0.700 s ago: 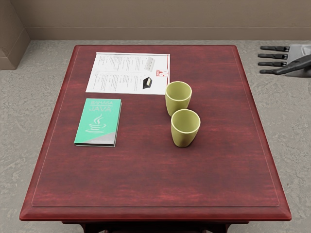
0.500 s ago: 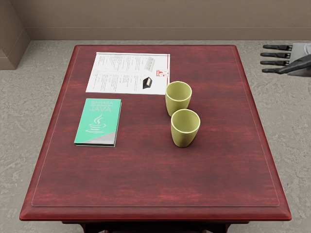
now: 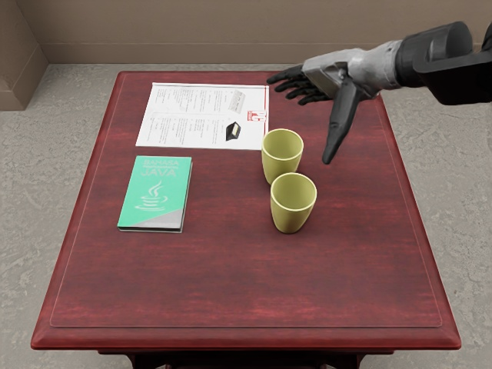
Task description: Pick up cup and place in cup with right hand
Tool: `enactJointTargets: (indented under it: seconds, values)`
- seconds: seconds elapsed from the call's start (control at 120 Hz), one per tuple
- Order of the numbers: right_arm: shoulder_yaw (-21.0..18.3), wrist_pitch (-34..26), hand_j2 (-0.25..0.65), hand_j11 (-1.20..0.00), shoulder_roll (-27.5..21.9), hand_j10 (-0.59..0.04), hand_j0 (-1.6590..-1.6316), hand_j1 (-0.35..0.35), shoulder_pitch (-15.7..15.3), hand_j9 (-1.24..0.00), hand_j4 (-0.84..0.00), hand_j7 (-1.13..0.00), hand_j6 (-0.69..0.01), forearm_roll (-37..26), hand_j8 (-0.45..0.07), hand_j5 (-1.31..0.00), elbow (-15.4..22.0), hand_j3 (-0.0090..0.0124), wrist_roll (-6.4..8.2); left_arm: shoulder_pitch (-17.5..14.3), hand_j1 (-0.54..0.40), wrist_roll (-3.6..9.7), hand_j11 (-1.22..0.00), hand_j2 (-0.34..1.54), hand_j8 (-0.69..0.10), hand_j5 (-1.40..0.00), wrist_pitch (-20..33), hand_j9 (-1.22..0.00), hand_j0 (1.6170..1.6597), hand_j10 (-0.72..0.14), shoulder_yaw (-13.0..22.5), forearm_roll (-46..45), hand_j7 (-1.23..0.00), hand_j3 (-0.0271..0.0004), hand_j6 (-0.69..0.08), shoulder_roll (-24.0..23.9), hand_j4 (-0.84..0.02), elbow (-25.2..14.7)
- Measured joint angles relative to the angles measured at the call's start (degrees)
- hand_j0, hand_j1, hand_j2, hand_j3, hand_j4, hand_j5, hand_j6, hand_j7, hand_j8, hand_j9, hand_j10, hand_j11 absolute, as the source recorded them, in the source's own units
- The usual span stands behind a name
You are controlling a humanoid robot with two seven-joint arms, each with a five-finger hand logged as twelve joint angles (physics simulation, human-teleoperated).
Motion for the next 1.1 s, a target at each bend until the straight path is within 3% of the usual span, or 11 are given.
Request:
enactJointTargets:
  seconds: [0.158, 0.367, 0.833, 1.1]
  values:
    - [-1.9, -10.9, -0.022, -0.15, 5.1, -0.112, -1.6581, -0.215, 0.1, -0.15, -0.113, -0.15, -0.113, -9.6, -0.113, -0.15, 2.5, 0.0000, 0.00, 0.0, 0.349, 0.00, 0.00, 0.00, 0.000, 0.00, 0.0, 0.00, 1.6581, 0.000, 0.0, 0.0, 0.00, 0.0000, 0.000, 0.0, 0.000, 0.0]
    - [-3.2, -17.3, -0.034, -0.23, 6.9, -0.175, -1.6581, -0.142, -3.6, -0.23, -0.175, -0.23, -0.176, -15.6, -0.175, -0.23, 3.1, 0.0000, 0.00, 0.0, 0.349, 0.00, 0.00, 0.00, 0.000, 0.00, 0.0, 0.00, 1.6581, 0.000, 0.0, 0.0, 0.00, 0.0000, 0.000, 0.0, 0.000, 0.0]
    - [-11.9, -30.3, -0.040, -0.27, 11.1, -0.209, -1.6581, -0.101, -4.7, -0.27, -0.210, -0.27, -0.211, -20.3, -0.210, -0.27, 2.5, 0.0000, 0.00, 0.0, 0.349, 0.00, 0.00, 0.00, 0.000, 0.00, 0.0, 0.00, 1.6581, 0.000, 0.0, 0.0, 0.00, 0.0000, 0.000, 0.0, 0.000, 0.0]
    - [-13.6, -33.7, -0.042, -0.28, 11.7, -0.220, -1.6581, -0.089, -5.3, -0.28, -0.220, -0.28, -0.221, -20.4, -0.220, -0.28, 1.8, 0.0000, 0.00, 0.0, 0.349, 0.00, 0.00, 0.00, 0.000, 0.00, 0.0, 0.00, 1.6581, 0.000, 0.0, 0.0, 0.00, 0.0000, 0.000, 0.0, 0.000, 0.0]
